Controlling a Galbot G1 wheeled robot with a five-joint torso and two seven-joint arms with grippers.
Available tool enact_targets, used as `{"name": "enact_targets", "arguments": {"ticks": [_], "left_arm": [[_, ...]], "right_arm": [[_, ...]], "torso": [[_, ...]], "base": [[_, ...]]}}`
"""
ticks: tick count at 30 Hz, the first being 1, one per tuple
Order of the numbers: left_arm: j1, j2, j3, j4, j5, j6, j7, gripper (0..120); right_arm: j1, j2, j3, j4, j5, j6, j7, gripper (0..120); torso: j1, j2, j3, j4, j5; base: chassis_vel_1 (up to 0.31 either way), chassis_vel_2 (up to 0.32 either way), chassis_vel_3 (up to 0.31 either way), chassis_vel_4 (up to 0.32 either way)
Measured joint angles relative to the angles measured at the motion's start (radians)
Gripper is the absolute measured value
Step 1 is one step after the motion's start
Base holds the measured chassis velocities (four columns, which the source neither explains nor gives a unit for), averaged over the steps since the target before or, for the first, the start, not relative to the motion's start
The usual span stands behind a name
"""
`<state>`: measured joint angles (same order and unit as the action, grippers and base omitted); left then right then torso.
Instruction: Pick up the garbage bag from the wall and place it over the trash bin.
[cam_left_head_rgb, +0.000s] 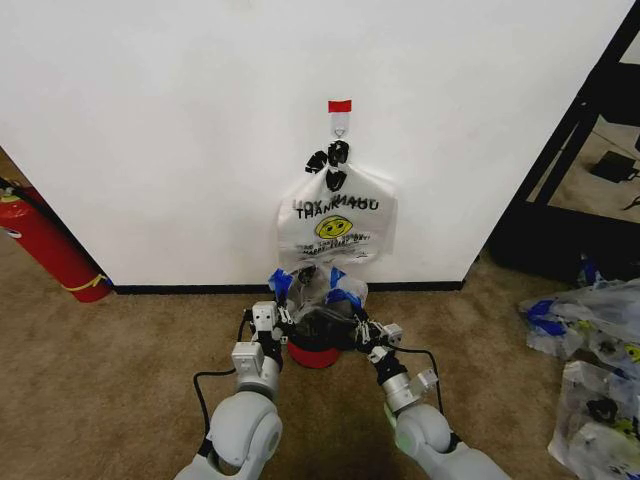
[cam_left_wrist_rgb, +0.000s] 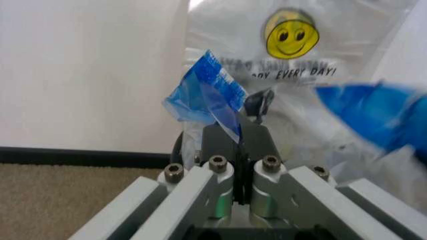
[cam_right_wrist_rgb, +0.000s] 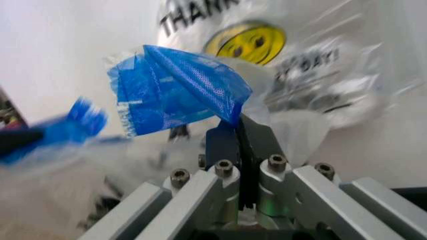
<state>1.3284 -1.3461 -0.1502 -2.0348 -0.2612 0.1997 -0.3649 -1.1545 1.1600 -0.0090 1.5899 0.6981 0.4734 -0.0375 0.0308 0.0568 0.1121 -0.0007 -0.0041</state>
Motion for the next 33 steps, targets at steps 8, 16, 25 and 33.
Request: {"name": "enact_targets", "arguments": {"ticks": [8, 16, 25, 33], "left_arm": [[0.036, 0.073, -0.030, -0.008, 0.031, 0.006, -0.010, 0], [0.063, 0.084, -0.026, 0.031, 0.086, 0.005, -0.023, 0], [0.017, 0.040, -0.013, 0.181, 0.135, -0.055, -0.022, 0], [-0.018, 0.037, -0.019, 0.252, 0.159, -0.073, -0.022, 0]], "right_arm": [[-0.125, -0.074, 0.030, 0.111, 0.025, -0.048, 0.098, 0], [-0.177, -0.026, 0.035, 0.038, 0.007, 0.007, 0.086, 0], [-0.079, 0.053, 0.057, -0.149, 0.036, 0.068, 0.077, 0], [0.014, 0.150, 0.064, -0.307, 0.039, 0.096, 0.034, 0]], "torso": [[0.000, 0.000, 0.000, -0.0004, 0.0000], [0.000, 0.000, 0.000, -0.0002, 0.0001], [0.000, 0.000, 0.000, -0.0002, 0.0000], [0.000, 0.000, 0.000, -0.0001, 0.0000]], "base": [[0.000, 0.000, 0.000, 0.000], [0.000, 0.000, 0.000, 0.000], [0.000, 0.000, 0.000, 0.000], [0.000, 0.000, 0.000, 0.000]]}}
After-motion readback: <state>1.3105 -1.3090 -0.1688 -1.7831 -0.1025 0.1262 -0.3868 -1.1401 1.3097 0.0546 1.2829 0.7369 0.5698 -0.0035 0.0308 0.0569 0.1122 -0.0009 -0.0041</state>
